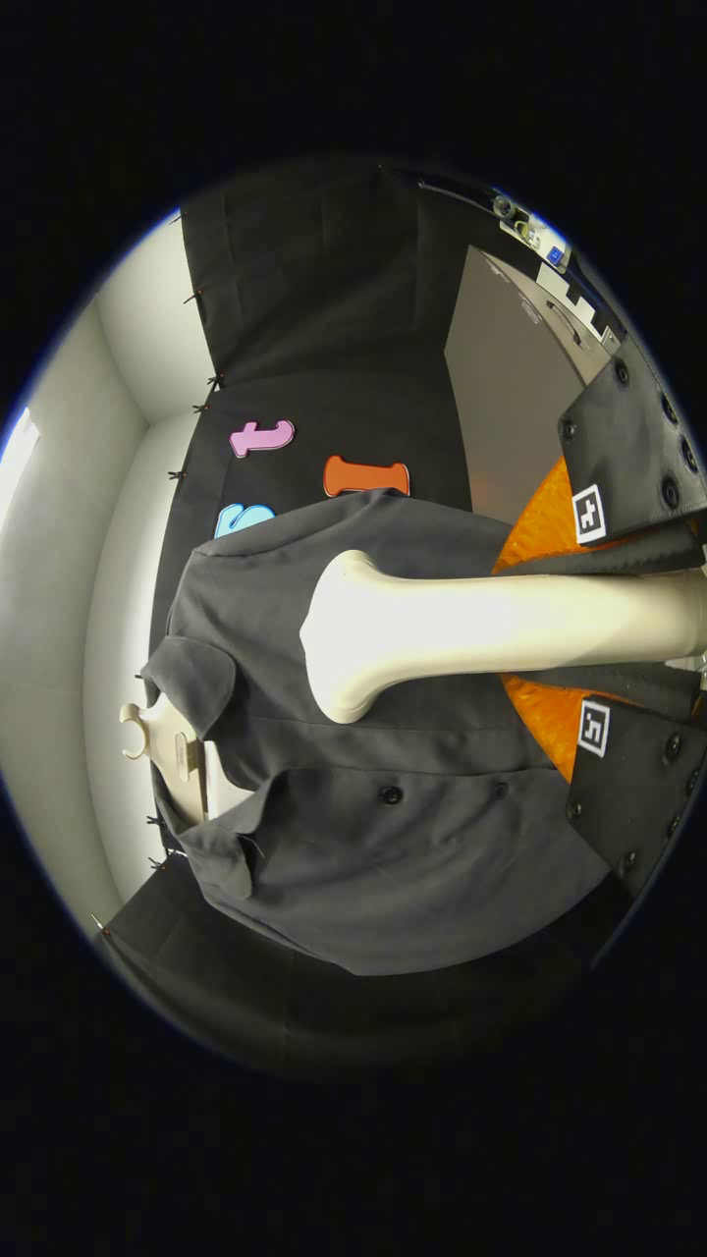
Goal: Iron the clothes twice with a garment steamer, once on the left side and once on the right side.
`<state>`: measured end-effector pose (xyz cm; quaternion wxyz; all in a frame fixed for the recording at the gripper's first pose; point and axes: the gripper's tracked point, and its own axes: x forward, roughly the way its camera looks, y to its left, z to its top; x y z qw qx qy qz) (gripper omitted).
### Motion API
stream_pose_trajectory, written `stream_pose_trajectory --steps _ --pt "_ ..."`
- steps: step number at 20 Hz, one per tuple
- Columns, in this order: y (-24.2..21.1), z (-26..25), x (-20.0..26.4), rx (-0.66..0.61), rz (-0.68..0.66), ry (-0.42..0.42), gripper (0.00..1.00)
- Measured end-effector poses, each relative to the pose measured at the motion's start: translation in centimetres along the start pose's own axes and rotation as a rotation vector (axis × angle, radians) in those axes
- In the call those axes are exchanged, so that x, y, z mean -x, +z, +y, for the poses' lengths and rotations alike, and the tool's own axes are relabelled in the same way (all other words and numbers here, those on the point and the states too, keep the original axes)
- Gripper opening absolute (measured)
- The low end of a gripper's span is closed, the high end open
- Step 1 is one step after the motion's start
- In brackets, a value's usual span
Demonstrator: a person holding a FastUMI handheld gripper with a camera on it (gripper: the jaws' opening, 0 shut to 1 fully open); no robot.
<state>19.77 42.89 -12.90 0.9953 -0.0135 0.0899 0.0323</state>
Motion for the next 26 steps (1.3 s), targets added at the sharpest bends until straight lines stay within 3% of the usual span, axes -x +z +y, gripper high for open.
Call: stream_pose_trajectory --steps 26 --pt "-21.1 1.4 7.8 0.064 0.306 0.017 0.44"
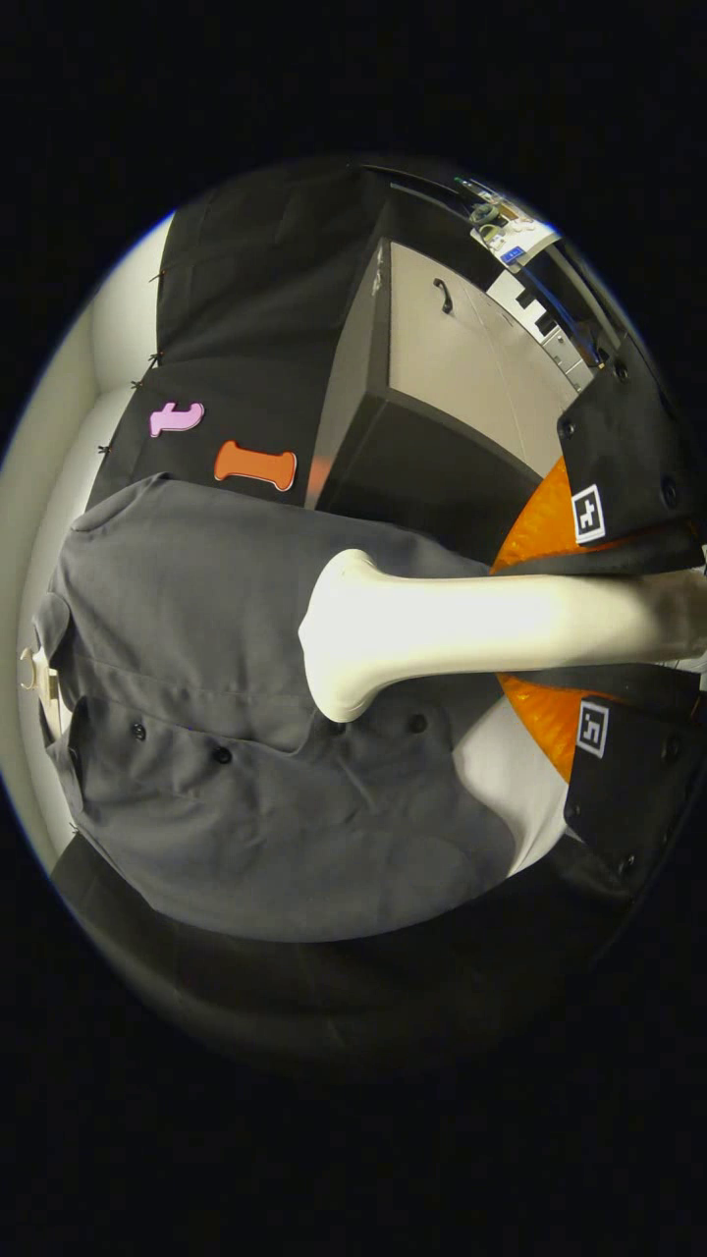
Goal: Iron the clothes twice with a garment steamer, once on the left side and once on the right side.
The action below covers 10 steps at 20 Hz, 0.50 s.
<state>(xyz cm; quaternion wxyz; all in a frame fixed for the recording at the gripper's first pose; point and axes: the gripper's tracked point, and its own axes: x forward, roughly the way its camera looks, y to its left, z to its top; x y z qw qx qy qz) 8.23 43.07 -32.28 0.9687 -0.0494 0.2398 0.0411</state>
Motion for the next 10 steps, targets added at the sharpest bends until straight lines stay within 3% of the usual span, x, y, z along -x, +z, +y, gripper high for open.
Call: stream_pose_trajectory --steps 5,10 --pt "-2.2 0.7 0.7 0.01 0.035 0.019 0.44" --pt "1.9 0.0 4.1 0.011 -0.055 0.038 0.44"
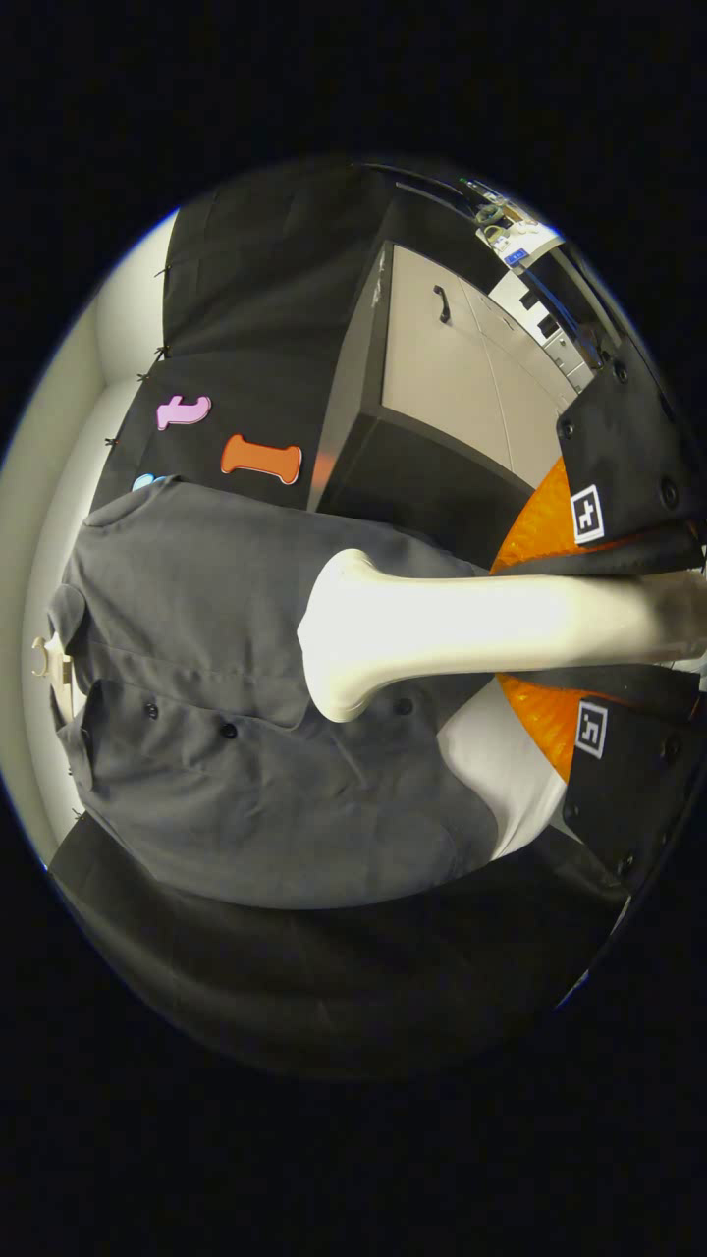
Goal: Iron the clothes twice with a garment steamer, once on the left side and once on the right side.
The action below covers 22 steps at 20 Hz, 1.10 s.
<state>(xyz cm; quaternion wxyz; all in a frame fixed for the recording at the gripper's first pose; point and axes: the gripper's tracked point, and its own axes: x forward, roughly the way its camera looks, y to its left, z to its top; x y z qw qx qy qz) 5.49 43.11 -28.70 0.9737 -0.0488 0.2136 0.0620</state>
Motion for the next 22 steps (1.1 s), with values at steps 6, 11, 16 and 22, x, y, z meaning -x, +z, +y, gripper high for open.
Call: stream_pose_trajectory --steps 6,11,16,22 --pt "7.6 -1.7 5.2 -0.004 -0.141 0.013 0.44" --pt "12.0 -2.1 9.1 -0.036 -0.219 0.048 0.44" --pt "15.2 -3.7 12.5 -0.057 -0.283 0.077 0.44" --pt "17.3 -4.8 15.5 -0.063 -0.343 0.083 0.44"
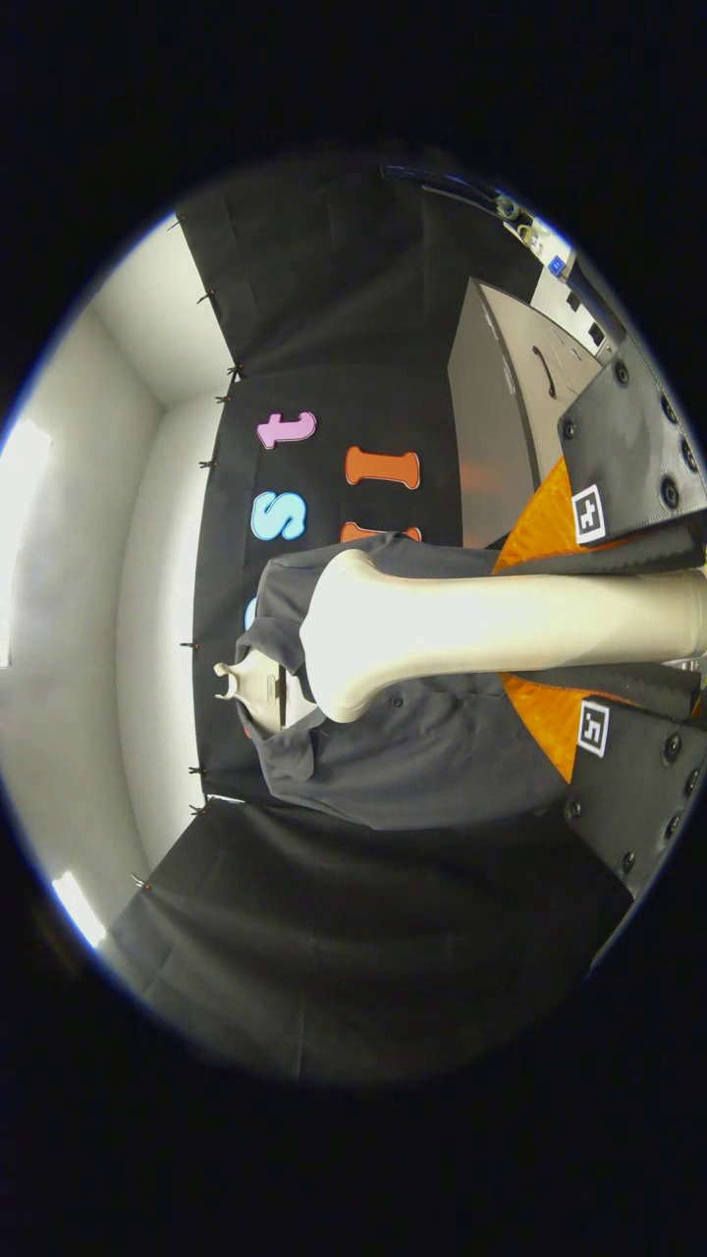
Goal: Iron the clothes twice with a garment steamer, once on the left side and once on the right side.
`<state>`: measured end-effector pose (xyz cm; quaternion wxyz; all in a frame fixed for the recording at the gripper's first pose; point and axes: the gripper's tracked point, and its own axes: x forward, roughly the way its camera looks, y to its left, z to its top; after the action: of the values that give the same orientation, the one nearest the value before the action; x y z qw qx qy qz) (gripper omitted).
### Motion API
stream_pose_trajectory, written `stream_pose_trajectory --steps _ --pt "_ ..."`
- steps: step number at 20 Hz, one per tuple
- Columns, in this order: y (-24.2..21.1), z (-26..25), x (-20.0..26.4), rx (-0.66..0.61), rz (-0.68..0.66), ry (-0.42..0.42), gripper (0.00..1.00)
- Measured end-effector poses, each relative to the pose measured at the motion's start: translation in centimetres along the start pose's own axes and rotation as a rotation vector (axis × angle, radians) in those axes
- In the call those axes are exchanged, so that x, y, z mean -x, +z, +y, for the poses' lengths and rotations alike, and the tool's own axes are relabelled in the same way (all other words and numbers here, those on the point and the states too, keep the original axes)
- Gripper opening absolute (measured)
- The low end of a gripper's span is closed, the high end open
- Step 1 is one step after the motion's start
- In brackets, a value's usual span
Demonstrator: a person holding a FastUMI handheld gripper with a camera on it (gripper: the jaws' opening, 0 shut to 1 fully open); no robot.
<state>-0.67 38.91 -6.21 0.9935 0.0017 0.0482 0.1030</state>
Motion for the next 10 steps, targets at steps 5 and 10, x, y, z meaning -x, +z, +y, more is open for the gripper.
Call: stream_pose_trajectory --steps 5,10 --pt "0.01 0.09 0.85 0.003 -0.005 0.019 0.44" --pt "-0.14 1.02 0.95 -0.002 0.005 0.034 0.44"
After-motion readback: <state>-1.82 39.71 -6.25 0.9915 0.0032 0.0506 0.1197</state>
